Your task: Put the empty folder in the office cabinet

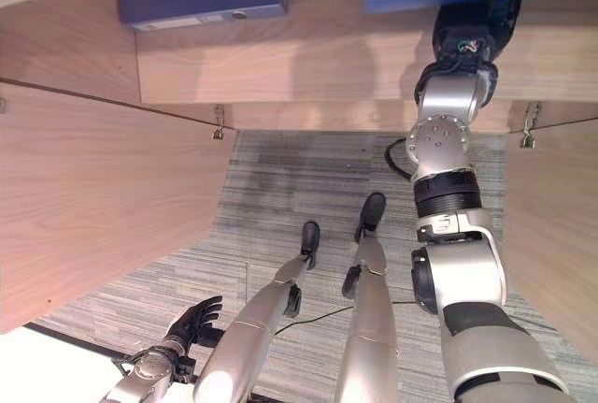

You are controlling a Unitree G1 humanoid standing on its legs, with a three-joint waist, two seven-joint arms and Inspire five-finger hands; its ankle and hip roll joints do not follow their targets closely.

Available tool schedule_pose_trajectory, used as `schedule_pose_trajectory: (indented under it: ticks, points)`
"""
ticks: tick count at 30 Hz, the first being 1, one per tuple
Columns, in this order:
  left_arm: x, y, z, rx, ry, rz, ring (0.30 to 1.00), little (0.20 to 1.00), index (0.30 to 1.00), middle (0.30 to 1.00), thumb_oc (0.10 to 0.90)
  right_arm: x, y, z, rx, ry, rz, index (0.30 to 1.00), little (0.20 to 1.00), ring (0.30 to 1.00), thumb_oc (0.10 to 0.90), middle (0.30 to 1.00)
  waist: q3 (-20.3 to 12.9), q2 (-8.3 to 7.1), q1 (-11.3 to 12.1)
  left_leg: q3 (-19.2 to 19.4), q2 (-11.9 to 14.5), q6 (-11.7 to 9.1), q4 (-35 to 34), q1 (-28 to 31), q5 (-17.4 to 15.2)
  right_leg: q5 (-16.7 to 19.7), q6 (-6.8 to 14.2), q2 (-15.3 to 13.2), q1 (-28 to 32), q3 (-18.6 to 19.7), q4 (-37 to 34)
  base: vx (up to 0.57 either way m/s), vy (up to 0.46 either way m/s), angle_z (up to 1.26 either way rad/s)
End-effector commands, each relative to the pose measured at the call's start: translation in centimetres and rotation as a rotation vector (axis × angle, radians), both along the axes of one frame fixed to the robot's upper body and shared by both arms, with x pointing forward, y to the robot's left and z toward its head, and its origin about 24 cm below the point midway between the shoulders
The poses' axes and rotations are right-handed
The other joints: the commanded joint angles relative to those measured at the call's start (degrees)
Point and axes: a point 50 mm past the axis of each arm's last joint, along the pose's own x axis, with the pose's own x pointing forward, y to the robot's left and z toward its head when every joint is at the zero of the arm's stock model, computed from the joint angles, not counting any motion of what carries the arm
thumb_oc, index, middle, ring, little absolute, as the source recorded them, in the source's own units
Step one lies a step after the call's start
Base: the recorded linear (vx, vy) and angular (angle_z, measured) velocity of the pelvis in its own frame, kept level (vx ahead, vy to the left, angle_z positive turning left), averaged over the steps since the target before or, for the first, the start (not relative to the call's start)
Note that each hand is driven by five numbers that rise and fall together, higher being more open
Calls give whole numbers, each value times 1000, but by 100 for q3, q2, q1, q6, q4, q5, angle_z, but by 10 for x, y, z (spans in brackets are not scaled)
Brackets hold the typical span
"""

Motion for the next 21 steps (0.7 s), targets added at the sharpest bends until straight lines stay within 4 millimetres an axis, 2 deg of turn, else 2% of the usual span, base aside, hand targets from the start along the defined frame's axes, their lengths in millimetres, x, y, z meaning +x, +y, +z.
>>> schedule_pose_trajectory:
  ticks: [1, 4, 5, 6, 10, 13, 14, 15, 16, 18, 20, 21]
  points:
    - [-56, 39, -15, 100, 162, 58, 900, 900, 900, 900, 800, -33, 6, 68, -181, -266, -48, 300, 300, 300, 400, 300, -24, 309, -23, 16, 320, -172, 568, -11, -872, -1026, 585, 19, 241, 483, 620, 0, 0, 0]
    - [-53, 42, -12, 110, 148, 50, 900, 900, 900, 900, 800, -29, 10, 66, -200, -262, -23, 300, 300, 300, 400, 300, -24, 312, -12, -7, 326, -172, 479, 113, -857, -1007, 596, 34, 326, 473, 567, 0, 0, 0]
    - [-53, 44, -11, 113, 146, 51, 900, 900, 900, 900, 800, -27, 10, 63, -212, -245, -18, 679, 679, 679, 653, 679, -24, 308, -4, -19, 331, -179, 431, 168, -842, -1002, 602, 36, 360, 462, 548, 0, 0, 0]
    - [-53, 48, -11, 122, 151, 54, 900, 900, 900, 900, 800, -23, 9, 60, -240, -209, -22, 900, 900, 900, 800, 900, -25, 292, 2, -18, 334, -184, 394, 207, -832, -1005, 608, 39, 388, 450, 536, 0, 0, 0]
    - [-55, 53, -14, 135, 176, 61, 900, 900, 900, 900, 800, -20, 8, 61, -296, -180, -28, 900, 900, 900, 800, 900, -25, 253, 18, -42, 365, -191, 199, 371, -775, -954, 638, 46, 503, 401, 409, 0, 0, 0]
    - [-56, 55, -17, 150, 187, 70, 900, 900, 900, 900, 800, -22, 5, 62, -252, -208, -26, 900, 900, 900, 800, 900, -24, 240, 6, -63, 369, -193, 144, 428, -755, -953, 651, 49, 556, 384, 370, 11, -15, 1]
    - [-56, 56, -18, 161, 186, 77, 900, 900, 900, 900, 800, -25, 3, 63, -190, -241, -27, 900, 900, 900, 800, 900, -24, 244, -6, -84, 371, -204, 72, 476, -725, -949, 658, 51, 608, 373, 322, -56, -17, 7]
    - [-56, 55, -18, 164, 188, 80, 900, 900, 900, 900, 800, -26, 4, 63, -173, -254, -24, 900, 900, 900, 800, 900, -24, 233, -14, -29, 351, -195, 62, 400, -615, -816, 619, 15, 557, 310, 280, 7, -17, 8]
    - [-56, 55, -18, 165, 185, 83, 900, 900, 900, 900, 800, -27, 6, 64, -165, -266, -22, 900, 900, 900, 800, 900, -25, 245, -7, -81, 365, -212, 32, 483, -691, -919, 667, 38, 635, 354, 278, -63, -6, 8]
    - [-56, 54, -19, 166, 185, 84, 900, 900, 900, 900, 800, -30, 10, 62, -158, -290, -12, 900, 900, 900, 800, 900, -24, 246, -16, -32, 346, -201, 4, 452, -594, -803, 630, 4, 615, 294, 230, -23, 2, 4]
    - [-55, 53, -19, 161, 179, 88, 900, 900, 900, 900, 800, -31, 11, 61, -145, -303, -8, 900, 900, 900, 800, 900, -24, 271, -10, -81, 353, -213, -20, 550, -676, -908, 681, 30, 688, 353, 238, 34, 1, 0]
    - [-54, 51, -18, 162, 169, 89, 900, 900, 900, 900, 800, -36, 10, 58, -89, -349, -6, 900, 900, 900, 800, 900, -24, 310, -25, -30, 324, -196, -19, 478, -589, -801, 648, -8, 631, 302, 216, 0, 0, 0]
